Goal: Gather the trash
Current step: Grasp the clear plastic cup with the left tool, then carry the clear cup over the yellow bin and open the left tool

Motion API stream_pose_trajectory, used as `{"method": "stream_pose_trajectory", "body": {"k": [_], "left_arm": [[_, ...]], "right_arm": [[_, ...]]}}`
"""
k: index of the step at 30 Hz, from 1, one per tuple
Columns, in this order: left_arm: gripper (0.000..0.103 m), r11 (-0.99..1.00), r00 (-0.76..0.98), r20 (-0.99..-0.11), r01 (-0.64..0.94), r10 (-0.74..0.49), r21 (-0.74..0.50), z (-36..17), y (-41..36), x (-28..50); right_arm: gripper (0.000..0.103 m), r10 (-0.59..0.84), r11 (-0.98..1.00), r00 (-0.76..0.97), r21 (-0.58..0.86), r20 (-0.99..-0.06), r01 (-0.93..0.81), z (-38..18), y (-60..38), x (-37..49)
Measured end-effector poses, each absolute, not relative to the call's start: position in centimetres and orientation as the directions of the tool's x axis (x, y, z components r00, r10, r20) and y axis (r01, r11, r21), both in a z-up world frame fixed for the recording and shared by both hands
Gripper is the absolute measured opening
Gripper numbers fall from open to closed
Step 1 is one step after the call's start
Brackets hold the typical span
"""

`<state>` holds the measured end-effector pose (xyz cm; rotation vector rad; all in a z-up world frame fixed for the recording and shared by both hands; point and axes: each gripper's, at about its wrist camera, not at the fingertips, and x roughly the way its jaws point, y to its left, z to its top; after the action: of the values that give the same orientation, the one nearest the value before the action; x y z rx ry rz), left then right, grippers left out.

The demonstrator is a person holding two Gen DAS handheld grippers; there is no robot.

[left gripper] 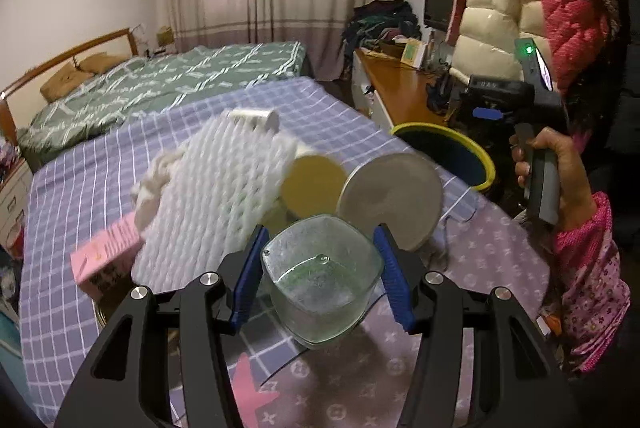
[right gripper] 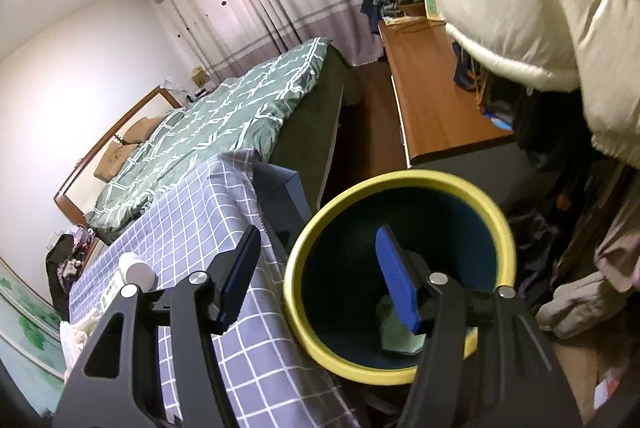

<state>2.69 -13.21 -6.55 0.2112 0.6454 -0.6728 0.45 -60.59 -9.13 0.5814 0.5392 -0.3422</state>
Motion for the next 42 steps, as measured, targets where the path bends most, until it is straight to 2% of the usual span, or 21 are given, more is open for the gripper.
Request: {"method": "stream_pose_trajectory", "body": {"k": [10,14,19,23,27,33,34,35,37,42], "left_arm": [[0.054,0.713,0.586,-0.562,0.701,-0.584,-0.009,0.0,-19.1,4.2],[0.054,0.66,0.504,-0.579,0.747,-0.641,-0.081,0.8,-24.4,6.5],[0.054,0.63,0.428,-0.622,0.764,-0.656,-0.138,-0.5,-31.4,9.1],[0.054,0.633,0.425,-0.653,0.767,-0.626,-0.108,-2.6,-36.7,10.2],[0.054,0.631,0.387,-0.689,0.765,-0.612,-0.13,-5.2,-41.7,11.7],[0.054,0.649,0.387,-0.722,0.753,-0.574,-0.112,-8.5,-46.6,13.2],[0.057,0.655,0.391,-0.724,0.747,-0.568,-0.11,-8.7,-47.0,13.4],[0.07,0.663,0.399,-0.724,0.741,-0.563,-0.107,-8.9,-47.1,13.5],[0.08,0.676,0.421,-0.706,0.728,-0.57,-0.112,-8.6,-46.5,13.6],[0.081,0.67,0.459,-0.644,0.733,-0.612,-0.114,-4.9,-42.2,12.4]], "right_arm": [[0.058,-0.187,0.825,0.784,0.338,-0.592,0.452,-9.1,-62.2,-3.4],[0.058,-0.219,0.826,0.768,0.304,-0.602,0.474,-9.6,-63.1,-5.1],[0.058,-0.249,0.813,0.76,0.297,-0.6,0.501,-10.0,-64.5,-7.2],[0.058,-0.27,0.806,0.752,0.286,-0.601,0.518,-10.3,-65.3,-8.5],[0.059,-0.277,0.794,0.741,0.288,-0.612,0.535,-10.9,-66.2,-9.6],[0.062,-0.285,0.783,0.725,0.283,-0.627,0.553,-11.8,-67.0,-10.3],[0.062,-0.287,0.782,0.723,0.282,-0.629,0.556,-11.9,-67.1,-10.2],[0.062,-0.285,0.782,0.722,0.282,-0.631,0.556,-11.9,-67.1,-10.1],[0.062,-0.279,0.782,0.721,0.285,-0.635,0.554,-12.1,-67.1,-10.0],[0.062,-0.257,0.798,0.721,0.28,-0.644,0.534,-12.1,-66.1,-8.9]]}}
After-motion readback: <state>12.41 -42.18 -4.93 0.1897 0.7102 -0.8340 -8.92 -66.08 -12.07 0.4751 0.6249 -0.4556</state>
